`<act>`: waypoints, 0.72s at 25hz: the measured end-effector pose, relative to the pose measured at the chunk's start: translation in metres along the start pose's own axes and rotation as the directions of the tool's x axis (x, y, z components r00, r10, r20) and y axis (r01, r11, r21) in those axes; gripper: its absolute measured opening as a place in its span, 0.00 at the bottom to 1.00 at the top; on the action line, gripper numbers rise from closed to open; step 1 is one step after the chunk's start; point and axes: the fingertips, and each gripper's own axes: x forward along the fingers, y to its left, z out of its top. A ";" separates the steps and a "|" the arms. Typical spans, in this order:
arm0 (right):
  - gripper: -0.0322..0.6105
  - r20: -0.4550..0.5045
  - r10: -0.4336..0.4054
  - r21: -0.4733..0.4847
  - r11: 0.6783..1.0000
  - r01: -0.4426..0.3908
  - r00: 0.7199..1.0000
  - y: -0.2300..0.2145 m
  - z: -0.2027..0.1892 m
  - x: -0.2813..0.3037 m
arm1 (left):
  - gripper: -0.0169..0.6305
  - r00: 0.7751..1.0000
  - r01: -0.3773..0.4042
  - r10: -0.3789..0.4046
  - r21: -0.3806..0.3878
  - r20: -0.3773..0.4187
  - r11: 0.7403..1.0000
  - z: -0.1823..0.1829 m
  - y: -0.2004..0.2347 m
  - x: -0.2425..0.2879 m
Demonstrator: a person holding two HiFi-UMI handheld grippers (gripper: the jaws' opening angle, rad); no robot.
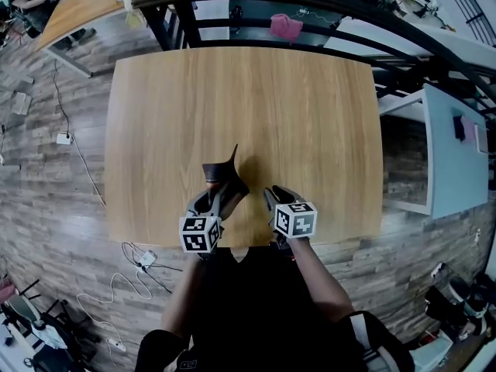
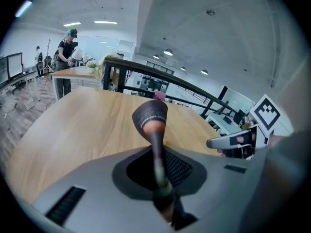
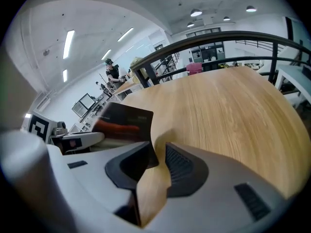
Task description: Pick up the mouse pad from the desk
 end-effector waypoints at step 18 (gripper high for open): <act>0.12 0.144 -0.037 -0.020 0.999 0.040 0.989 0.052 0.028 -0.029 | 0.11 0.994 0.023 -0.028 0.038 0.110 0.999 0.044 0.017 -0.068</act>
